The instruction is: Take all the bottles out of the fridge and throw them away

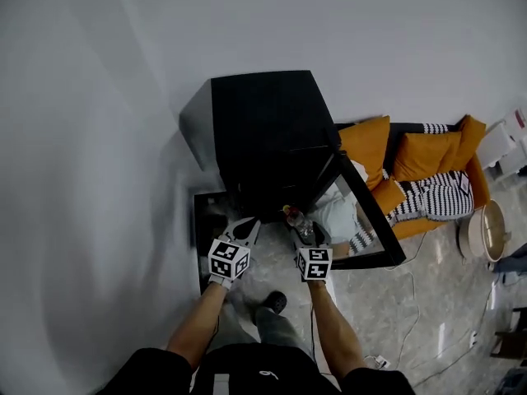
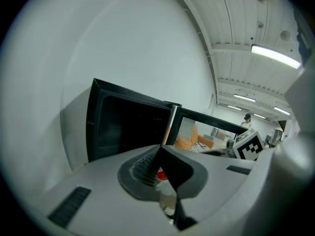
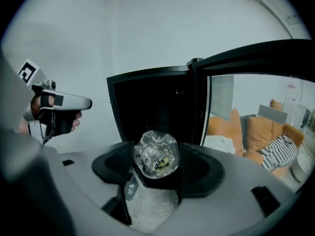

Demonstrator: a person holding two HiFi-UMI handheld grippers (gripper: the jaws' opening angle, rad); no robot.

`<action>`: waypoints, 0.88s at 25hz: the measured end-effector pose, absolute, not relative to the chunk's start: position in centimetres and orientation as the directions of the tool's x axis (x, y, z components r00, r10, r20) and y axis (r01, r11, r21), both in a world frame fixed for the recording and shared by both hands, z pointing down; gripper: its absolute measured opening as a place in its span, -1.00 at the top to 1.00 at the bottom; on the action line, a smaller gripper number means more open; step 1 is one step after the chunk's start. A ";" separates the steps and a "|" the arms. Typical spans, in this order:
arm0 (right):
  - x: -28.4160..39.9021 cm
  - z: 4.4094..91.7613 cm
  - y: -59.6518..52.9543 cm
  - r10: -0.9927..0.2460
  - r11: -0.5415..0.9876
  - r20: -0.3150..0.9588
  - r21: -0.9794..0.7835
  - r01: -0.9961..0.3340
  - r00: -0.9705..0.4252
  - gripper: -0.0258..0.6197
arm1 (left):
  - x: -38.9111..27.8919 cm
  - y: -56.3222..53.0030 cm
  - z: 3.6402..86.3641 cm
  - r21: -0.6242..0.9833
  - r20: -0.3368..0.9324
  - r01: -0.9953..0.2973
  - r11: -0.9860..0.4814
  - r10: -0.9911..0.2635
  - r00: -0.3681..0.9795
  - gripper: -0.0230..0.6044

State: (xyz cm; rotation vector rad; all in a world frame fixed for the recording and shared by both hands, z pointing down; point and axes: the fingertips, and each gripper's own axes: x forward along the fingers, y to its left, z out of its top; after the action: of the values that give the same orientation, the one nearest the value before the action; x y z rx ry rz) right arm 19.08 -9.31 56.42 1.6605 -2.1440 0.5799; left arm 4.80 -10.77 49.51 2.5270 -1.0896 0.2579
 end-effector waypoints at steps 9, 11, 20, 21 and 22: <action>12.9 56.5 -10.4 -0.778 0.339 0.528 -0.105 -0.935 -0.342 -0.02 | -1.5 -11.7 50.1 0.271 0.324 -0.800 -0.536 -0.732 0.600 0.93; 10.6 57.2 -10.6 -0.758 0.370 0.539 -0.108 -0.923 -0.367 -0.02 | -3.6 -11.9 50.5 0.276 0.328 -0.814 -0.510 -0.747 0.579 0.93; -3.5 59.4 -10.4 -0.648 0.519 0.577 -0.144 -0.843 -0.498 -0.02 | -16.3 -10.7 51.9 0.279 0.363 -0.887 -0.369 -0.814 0.453 0.93; -5.0 59.5 -10.4 -0.638 0.535 0.574 -0.150 -0.831 -0.514 -0.02 | -17.7 -10.5 52.0 0.279 0.368 -0.894 -0.352 -0.821 0.438 0.93; -6.4 59.7 -10.4 -0.629 0.549 0.571 -0.155 -0.822 -0.528 -0.02 | -18.9 -10.4 52.2 0.281 0.371 -0.899 -0.336 -0.826 0.424 0.93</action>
State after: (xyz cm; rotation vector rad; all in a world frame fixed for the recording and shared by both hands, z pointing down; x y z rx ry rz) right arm -6.37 -10.38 59.69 1.1742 -2.3332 0.5708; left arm -18.92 -10.38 52.20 2.2425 -1.4629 0.2235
